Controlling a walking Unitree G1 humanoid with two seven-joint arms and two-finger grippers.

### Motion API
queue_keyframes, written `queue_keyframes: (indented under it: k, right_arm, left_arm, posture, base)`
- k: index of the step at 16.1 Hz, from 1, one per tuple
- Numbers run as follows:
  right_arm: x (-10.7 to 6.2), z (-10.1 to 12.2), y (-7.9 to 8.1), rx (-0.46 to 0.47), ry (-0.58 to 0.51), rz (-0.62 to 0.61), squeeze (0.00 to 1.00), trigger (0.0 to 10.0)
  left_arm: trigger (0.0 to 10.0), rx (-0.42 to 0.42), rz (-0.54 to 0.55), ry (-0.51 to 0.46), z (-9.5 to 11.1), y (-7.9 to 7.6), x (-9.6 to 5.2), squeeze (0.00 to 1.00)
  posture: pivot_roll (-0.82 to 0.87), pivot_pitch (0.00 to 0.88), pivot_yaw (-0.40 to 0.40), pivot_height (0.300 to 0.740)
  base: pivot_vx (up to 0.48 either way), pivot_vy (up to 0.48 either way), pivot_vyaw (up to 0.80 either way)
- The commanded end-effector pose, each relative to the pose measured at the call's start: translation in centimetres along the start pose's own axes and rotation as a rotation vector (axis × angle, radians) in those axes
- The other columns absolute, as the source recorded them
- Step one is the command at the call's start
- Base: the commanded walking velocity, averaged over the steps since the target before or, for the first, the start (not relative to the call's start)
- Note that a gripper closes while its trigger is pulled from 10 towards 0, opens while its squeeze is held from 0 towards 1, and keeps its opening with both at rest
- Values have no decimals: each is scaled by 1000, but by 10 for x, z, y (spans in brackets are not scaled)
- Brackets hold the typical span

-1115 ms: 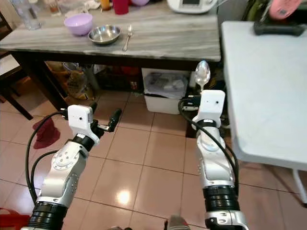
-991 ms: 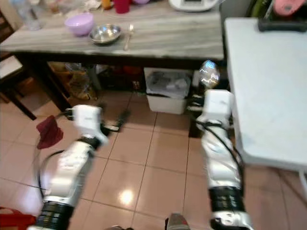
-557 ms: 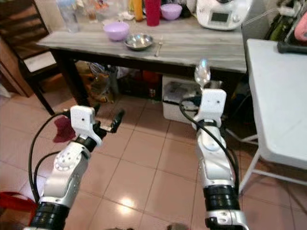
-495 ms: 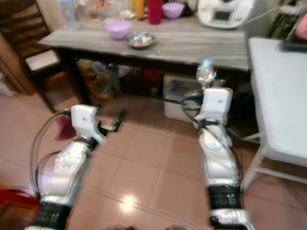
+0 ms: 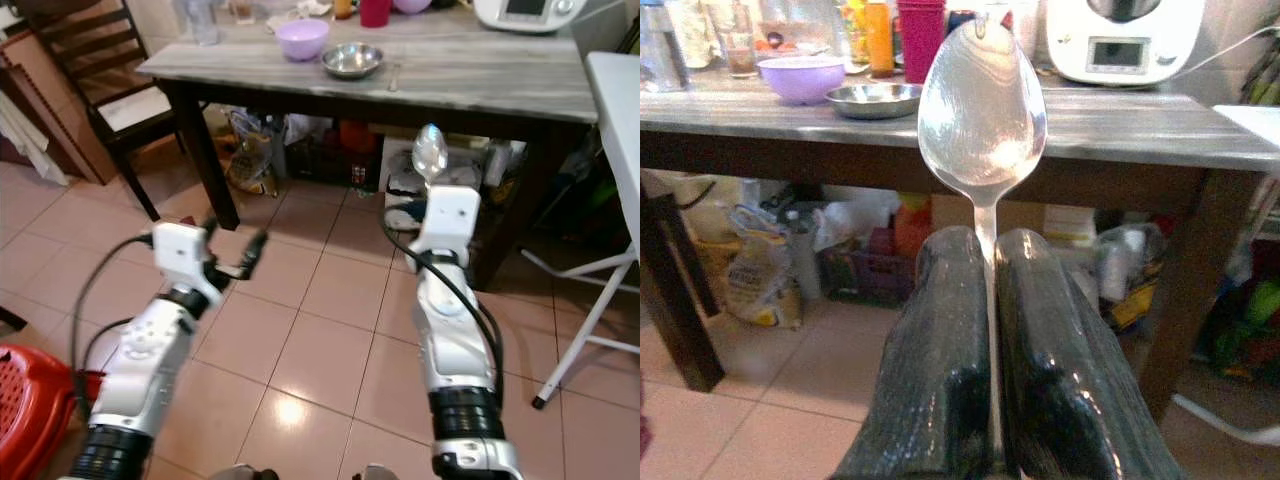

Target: Setting the table

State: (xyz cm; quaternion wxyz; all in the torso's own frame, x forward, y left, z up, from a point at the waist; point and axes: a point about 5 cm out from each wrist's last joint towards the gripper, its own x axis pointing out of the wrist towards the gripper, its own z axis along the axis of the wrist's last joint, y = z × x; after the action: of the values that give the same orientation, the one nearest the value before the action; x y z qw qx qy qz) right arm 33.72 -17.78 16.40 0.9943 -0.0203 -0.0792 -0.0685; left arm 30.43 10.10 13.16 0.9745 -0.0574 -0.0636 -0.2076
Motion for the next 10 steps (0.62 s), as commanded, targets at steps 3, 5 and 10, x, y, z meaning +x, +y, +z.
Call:
queue_keyframes:
  k: [3,5,10]
  right_arm:
    - [3,5,0,4,-19,-6,0,10000]
    - [3,5,1,5,-21,-4,0,10000]
    - [2,5,1,2,-22,-6,0,10000]
  left_arm:
    - [10000,7,-8,-26,6,2,-1,0]
    - [10000,3,-15,-28,6,1,-1,0]
    - [10000,-3,-24,-24,5,-1,-1,0]
  posture:
    - [-169,123,55,740]
    - [-168,123,54,740]
    - [-170,125,58,740]
  base:
    - [455,0,0]
    - [480,0,0]
    - [480,0,0]
